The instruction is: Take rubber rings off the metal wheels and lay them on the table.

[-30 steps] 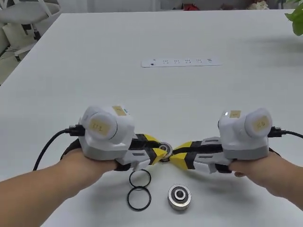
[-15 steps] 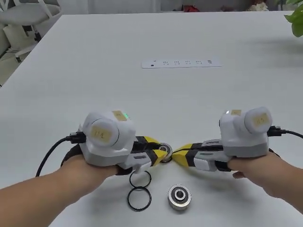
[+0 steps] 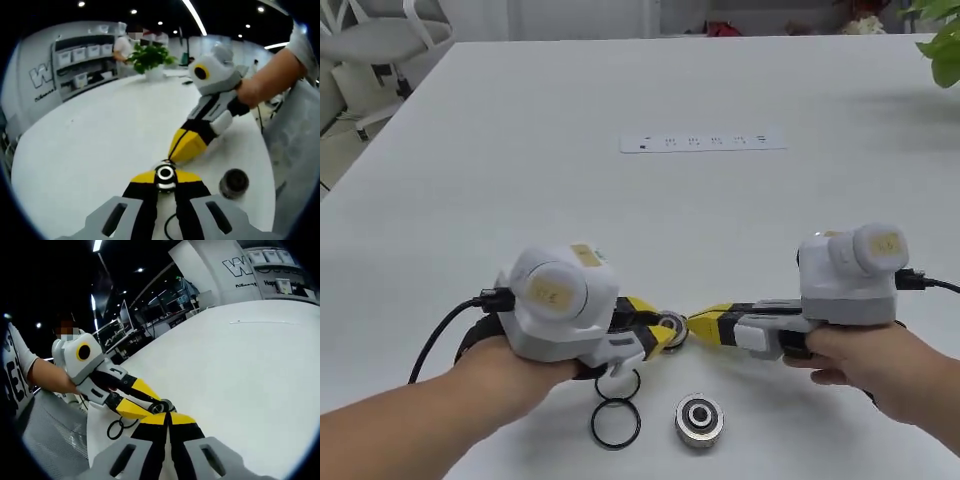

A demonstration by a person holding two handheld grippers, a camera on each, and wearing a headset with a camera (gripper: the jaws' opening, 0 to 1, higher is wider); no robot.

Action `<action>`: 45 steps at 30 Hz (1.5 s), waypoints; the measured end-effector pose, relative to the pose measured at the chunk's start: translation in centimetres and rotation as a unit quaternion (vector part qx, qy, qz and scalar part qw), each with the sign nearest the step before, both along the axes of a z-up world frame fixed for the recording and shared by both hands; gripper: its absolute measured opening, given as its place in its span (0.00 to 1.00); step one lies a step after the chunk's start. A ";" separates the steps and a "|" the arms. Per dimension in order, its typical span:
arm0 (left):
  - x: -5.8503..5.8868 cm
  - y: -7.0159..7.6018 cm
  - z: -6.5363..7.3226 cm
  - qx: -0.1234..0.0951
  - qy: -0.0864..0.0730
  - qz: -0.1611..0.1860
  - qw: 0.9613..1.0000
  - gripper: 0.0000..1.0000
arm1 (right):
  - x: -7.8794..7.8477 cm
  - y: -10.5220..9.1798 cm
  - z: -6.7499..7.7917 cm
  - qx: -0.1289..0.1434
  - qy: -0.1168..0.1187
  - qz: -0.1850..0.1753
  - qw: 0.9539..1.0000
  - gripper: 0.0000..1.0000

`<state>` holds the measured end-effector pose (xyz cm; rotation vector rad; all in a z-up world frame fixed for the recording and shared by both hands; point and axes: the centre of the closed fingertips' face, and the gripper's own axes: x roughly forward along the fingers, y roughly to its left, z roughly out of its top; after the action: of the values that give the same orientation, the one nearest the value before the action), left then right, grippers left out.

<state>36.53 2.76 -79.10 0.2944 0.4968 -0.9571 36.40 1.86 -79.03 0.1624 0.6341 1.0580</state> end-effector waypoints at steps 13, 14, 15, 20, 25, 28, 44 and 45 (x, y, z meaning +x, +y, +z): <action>-0.1 -0.1 0.0 0.000 -0.002 0.001 1.000 0.12 | -0.9 0.8 0.7 -0.002 -0.010 0.027 1.000 0.00; -0.1 -0.2 0.0 -0.002 -0.003 0.000 1.000 0.12 | -1.6 1.5 1.4 0.021 0.002 0.042 0.999 0.00; -0.1 -0.1 0.0 -0.002 -0.002 0.000 1.000 0.12 | -1.2 1.6 1.6 0.020 -0.009 0.037 0.999 0.00; -0.2 -0.2 0.0 -0.002 -0.003 -0.002 1.000 0.13 | -0.6 1.1 0.8 -0.008 -0.024 0.039 0.999 0.00; -0.2 -0.2 0.0 0.003 -0.003 -0.010 1.000 0.13 | -0.4 0.4 0.6 -0.011 -0.019 0.031 0.999 0.00; -0.3 -0.2 0.0 0.013 -0.006 -0.020 1.000 0.14 | -0.3 0.3 0.7 -0.010 -0.020 0.026 0.999 0.00; -1.5 0.8 3.6 -0.029 -0.006 -0.031 0.999 0.30 | -0.4 0.6 2.6 0.001 -0.031 0.022 0.999 0.00; -1.7 1.1 3.8 -0.031 -0.005 -0.031 0.999 0.31 | -0.5 0.7 2.8 0.001 -0.032 0.023 0.999 0.00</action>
<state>34.81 3.89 -75.31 0.2599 0.4502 -1.0284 35.86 2.56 -76.19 0.1154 0.5809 1.1045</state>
